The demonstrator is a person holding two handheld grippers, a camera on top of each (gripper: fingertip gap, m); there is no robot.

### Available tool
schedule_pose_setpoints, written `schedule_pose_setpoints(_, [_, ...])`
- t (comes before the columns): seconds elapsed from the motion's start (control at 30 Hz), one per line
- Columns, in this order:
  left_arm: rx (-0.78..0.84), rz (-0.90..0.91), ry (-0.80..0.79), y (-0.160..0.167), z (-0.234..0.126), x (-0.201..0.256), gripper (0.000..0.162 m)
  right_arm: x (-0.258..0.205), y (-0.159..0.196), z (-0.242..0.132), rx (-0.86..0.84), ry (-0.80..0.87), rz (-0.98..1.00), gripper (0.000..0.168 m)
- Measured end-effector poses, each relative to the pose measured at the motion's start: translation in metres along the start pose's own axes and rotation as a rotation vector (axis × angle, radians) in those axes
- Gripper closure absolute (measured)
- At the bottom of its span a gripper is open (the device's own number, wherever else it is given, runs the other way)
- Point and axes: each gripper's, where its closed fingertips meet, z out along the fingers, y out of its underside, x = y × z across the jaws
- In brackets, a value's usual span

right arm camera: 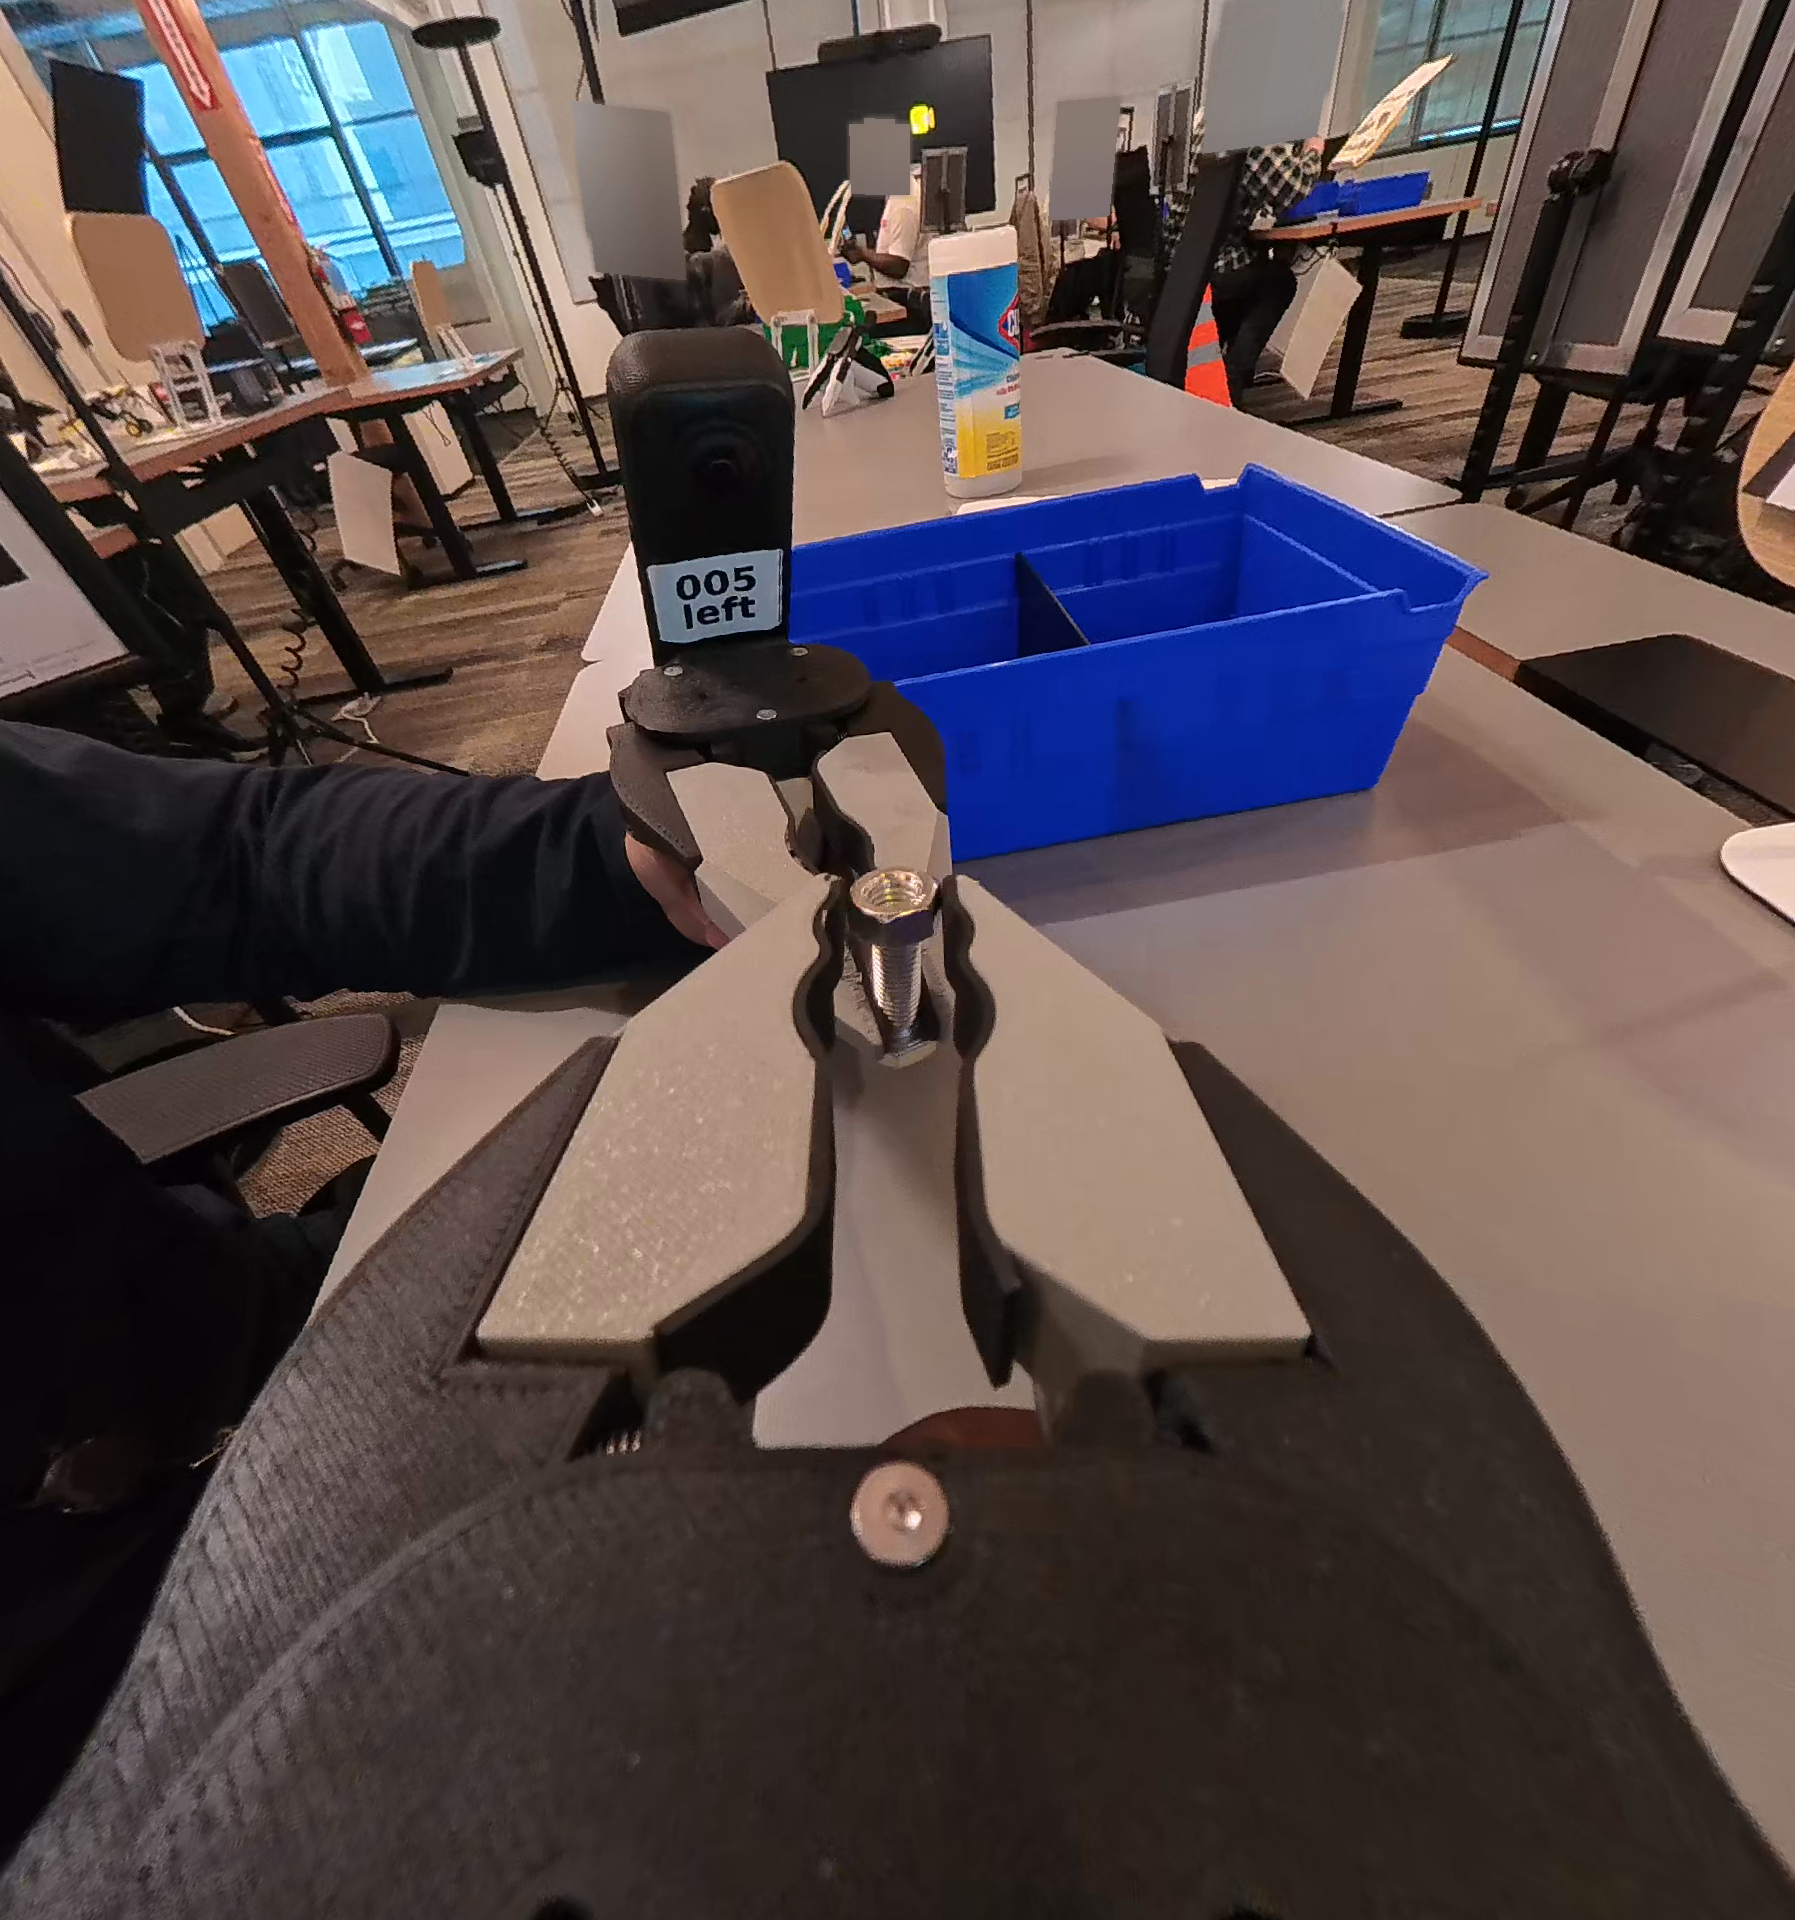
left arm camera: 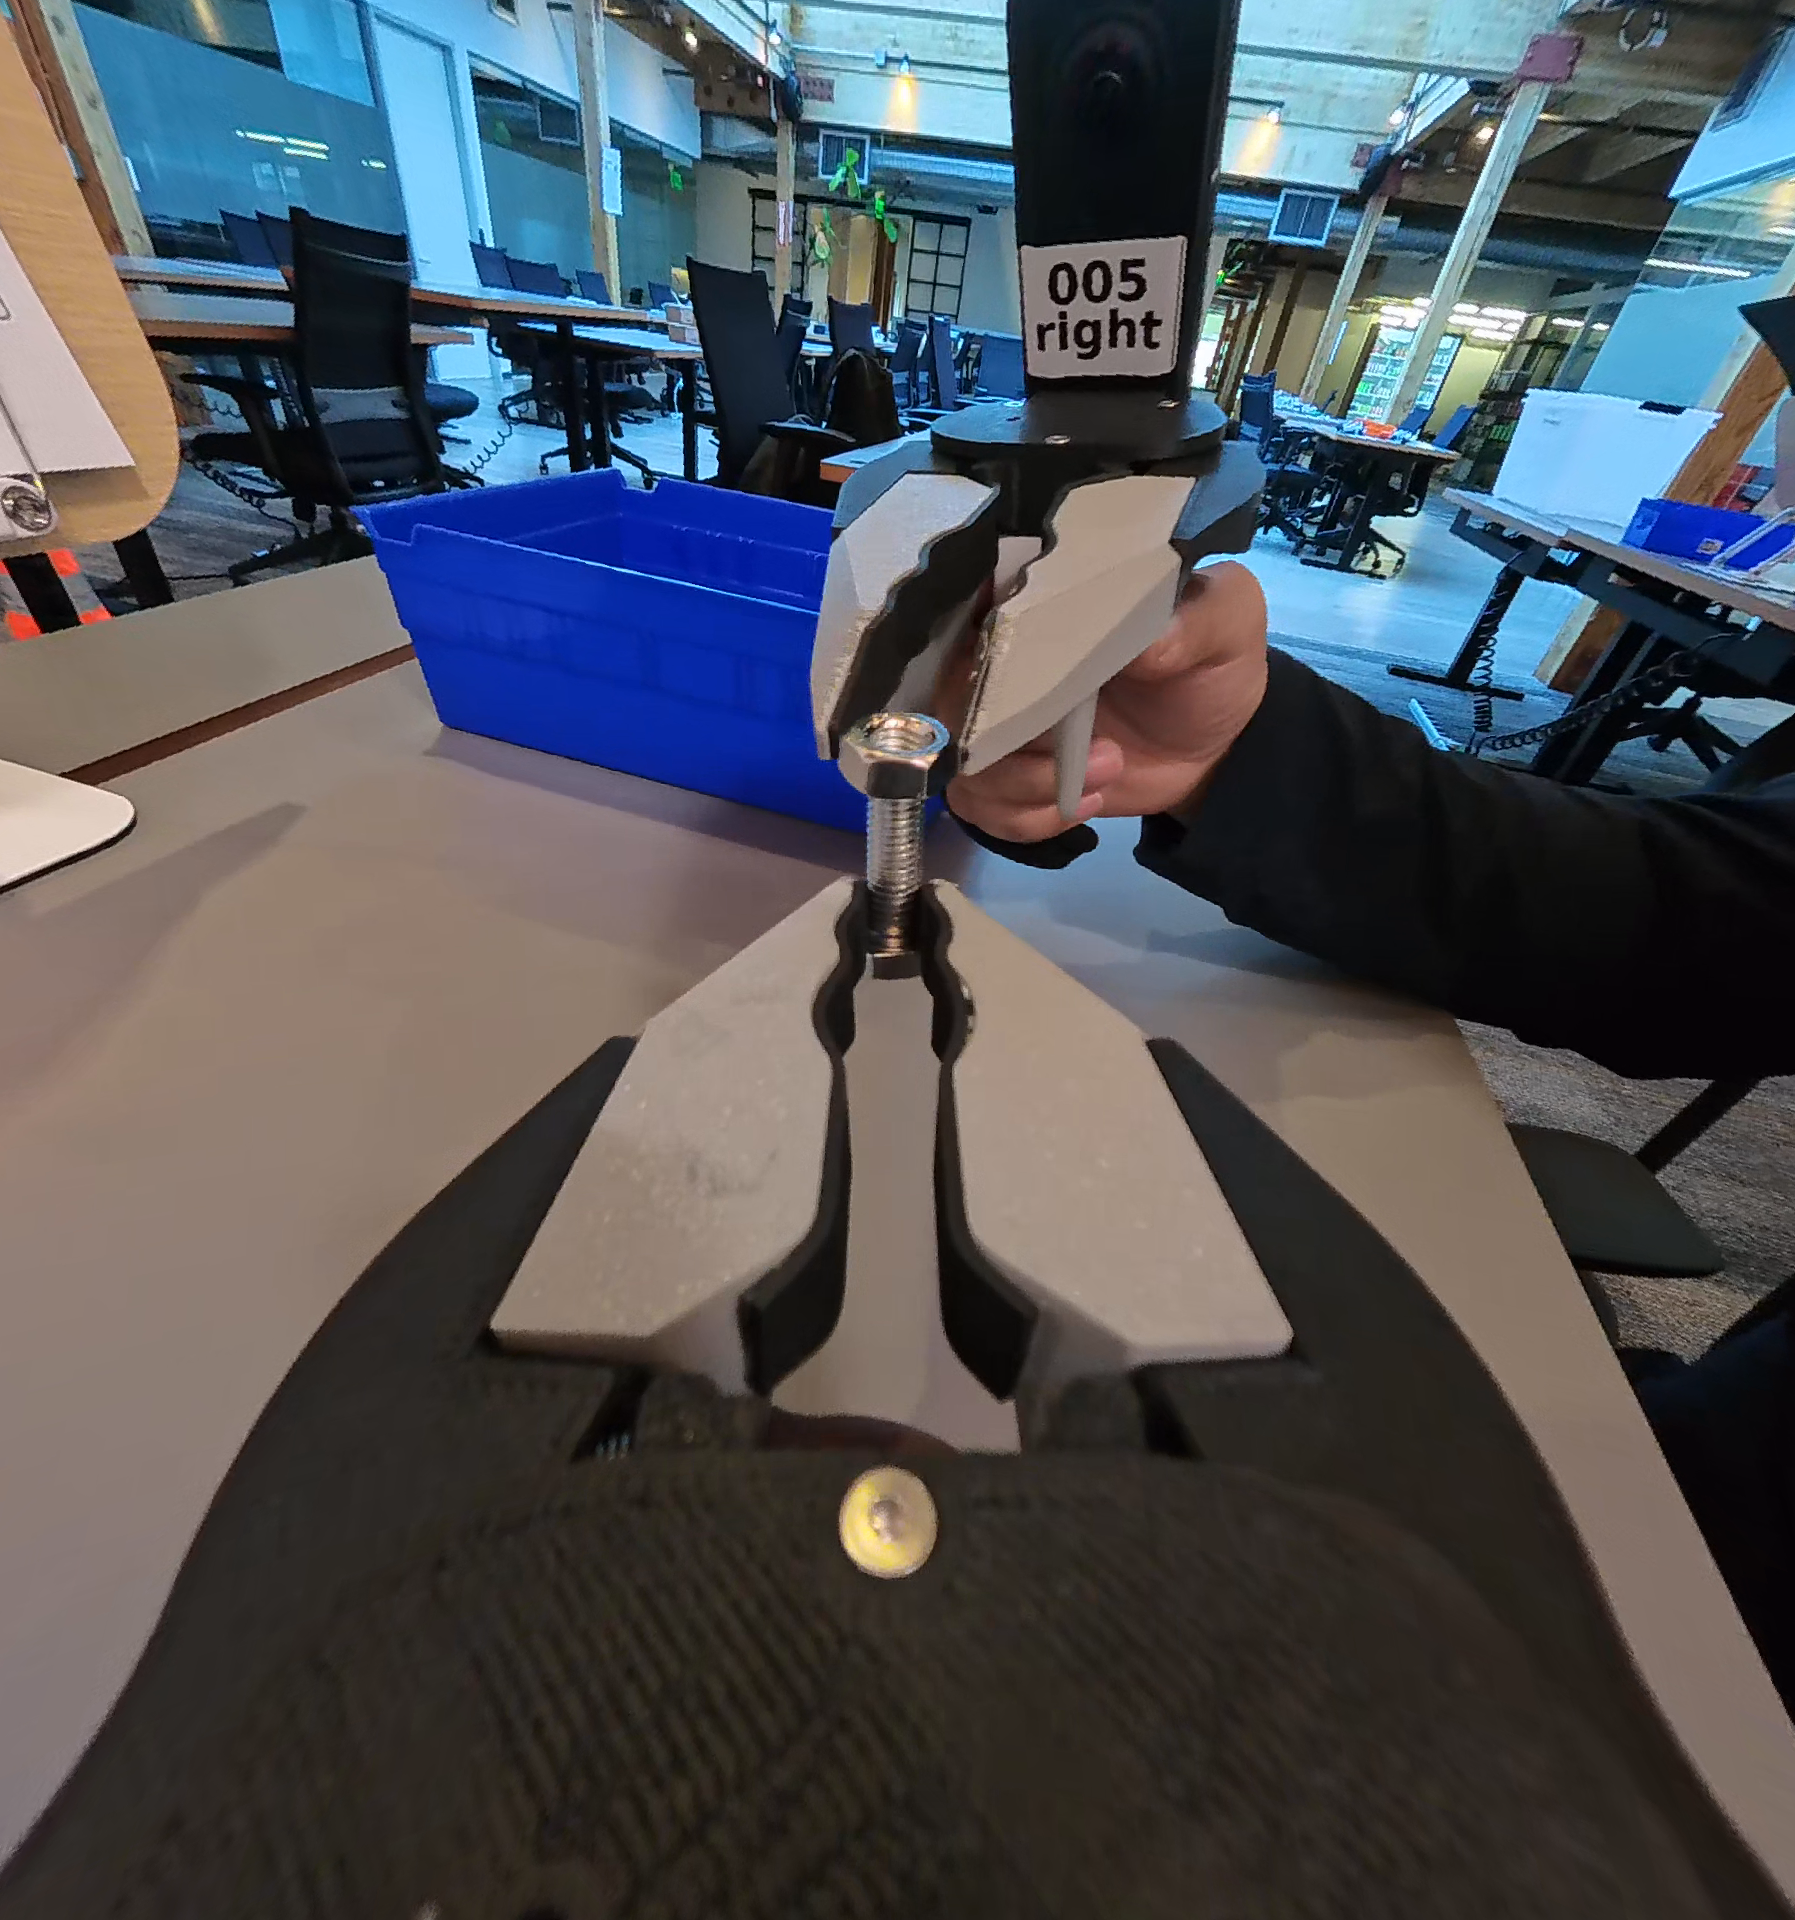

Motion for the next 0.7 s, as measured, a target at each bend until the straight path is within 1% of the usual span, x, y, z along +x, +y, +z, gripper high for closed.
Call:
schedule_pose_setpoints(0.17, [0.025, 0.021, -0.016, -0.004, -0.001, 0.0, 0.156, -0.001, -0.005, 0.0, 0.036, -0.018, 0.031, 0.153])
schedule_pose_setpoints(0.33, [0.059, 0.041, -0.014, -0.011, -0.002, 0.003, 0.156, -0.006, -0.011, 0.0, 0.097, -0.084, 0.111, 0.154])
schedule_pose_setpoints(0.5, [0.038, 0.033, -0.021, -0.008, -0.001, 0.001, 0.155, -0.003, -0.008, 0.0, 0.068, -0.05, 0.073, 0.154])
schedule_pose_setpoints(0.7, [0.041, 0.037, -0.027, -0.009, -0.002, 0.001, 0.156, -0.003, -0.008, -0.001, 0.069, -0.048, 0.069, 0.154])
